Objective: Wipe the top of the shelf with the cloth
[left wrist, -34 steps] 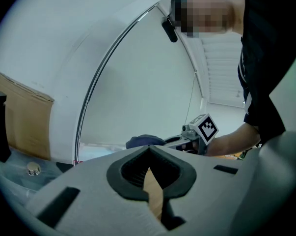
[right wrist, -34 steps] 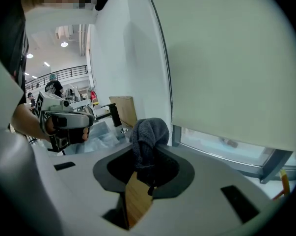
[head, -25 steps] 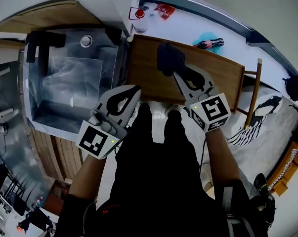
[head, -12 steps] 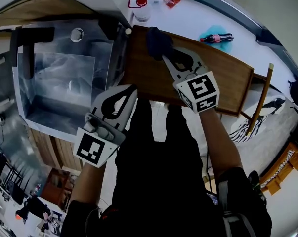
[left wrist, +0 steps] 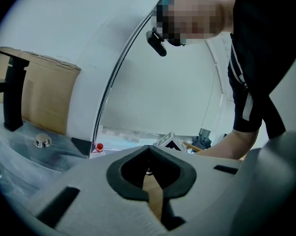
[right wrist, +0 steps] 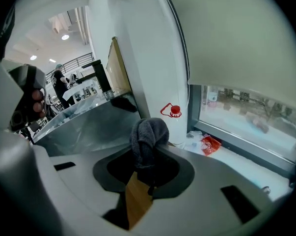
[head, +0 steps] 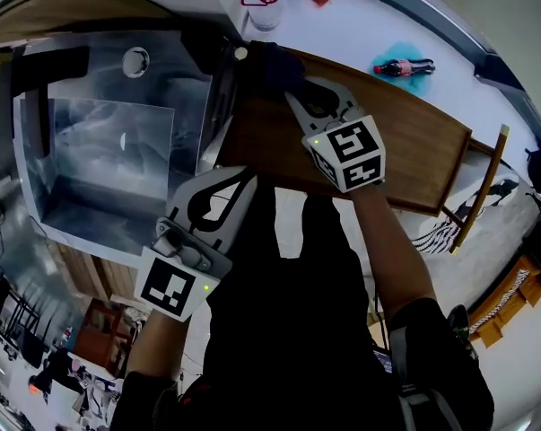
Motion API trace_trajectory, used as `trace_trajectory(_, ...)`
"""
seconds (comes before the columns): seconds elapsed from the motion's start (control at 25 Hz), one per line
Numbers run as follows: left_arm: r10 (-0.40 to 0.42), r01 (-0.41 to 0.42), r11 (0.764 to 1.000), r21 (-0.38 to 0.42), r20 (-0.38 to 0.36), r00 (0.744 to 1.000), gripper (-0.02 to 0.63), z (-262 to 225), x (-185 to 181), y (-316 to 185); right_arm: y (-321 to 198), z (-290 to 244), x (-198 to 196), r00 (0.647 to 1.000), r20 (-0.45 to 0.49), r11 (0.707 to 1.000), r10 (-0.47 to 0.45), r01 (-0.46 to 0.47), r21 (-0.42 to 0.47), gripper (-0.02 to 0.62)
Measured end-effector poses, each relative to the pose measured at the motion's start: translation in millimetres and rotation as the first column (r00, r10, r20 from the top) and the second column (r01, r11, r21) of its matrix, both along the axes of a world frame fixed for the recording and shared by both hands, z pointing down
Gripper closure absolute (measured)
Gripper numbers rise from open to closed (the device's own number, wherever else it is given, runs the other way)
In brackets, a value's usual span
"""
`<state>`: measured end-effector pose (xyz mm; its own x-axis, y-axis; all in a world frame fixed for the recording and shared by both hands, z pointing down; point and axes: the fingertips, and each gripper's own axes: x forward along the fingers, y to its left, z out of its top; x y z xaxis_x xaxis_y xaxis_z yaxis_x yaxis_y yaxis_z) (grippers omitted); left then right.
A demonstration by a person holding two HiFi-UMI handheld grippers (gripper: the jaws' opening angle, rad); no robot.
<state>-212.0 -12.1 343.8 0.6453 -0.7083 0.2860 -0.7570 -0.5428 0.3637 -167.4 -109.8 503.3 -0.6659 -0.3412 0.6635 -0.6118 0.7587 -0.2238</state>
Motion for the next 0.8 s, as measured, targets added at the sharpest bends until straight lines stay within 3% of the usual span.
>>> trace_trajectory(0.28, 0.040, -0.040, 0.999, -0.029, -0.009, 0.999, 0.588, 12.1, 10.4, 5.6, 0.6, 30.3, 12.5, 0.998, -0.048, 0.999, 0.036, -0.038, -0.039, 0.512)
trace_trajectory(0.8, 0.128, -0.128, 0.991, -0.033, -0.010, 0.992, 0.588, 12.3, 67.7, 7.5, 3.7, 43.3, 106.8, 0.981, -0.106, 0.985, 0.160, -0.166, -0.050, 0.512)
